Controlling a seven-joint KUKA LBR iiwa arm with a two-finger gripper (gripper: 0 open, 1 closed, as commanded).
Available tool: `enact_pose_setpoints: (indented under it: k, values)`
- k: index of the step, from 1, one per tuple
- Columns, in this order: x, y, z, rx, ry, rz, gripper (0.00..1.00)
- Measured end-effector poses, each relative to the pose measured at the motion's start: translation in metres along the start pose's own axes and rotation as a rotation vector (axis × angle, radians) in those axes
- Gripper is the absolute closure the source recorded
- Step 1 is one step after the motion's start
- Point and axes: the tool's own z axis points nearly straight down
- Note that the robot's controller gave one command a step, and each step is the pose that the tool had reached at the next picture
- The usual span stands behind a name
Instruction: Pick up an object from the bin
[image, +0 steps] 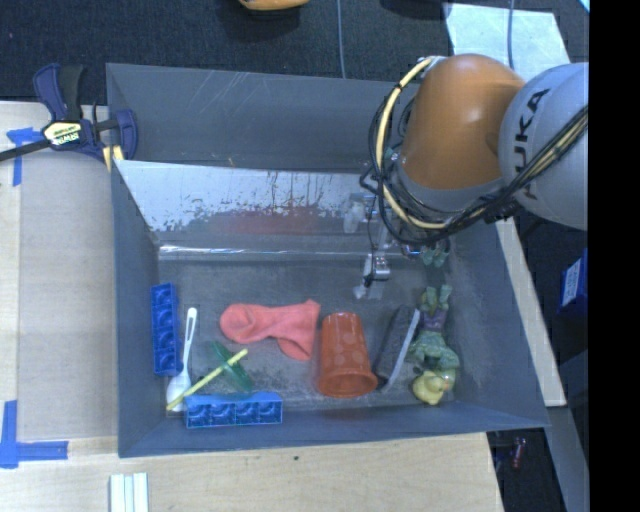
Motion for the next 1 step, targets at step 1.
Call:
enact_pose_setpoints:
  k: [1]
  values:
    - [-0.0016,0.0001,-0.0052,0.000,-0.009,0.000,0.00]
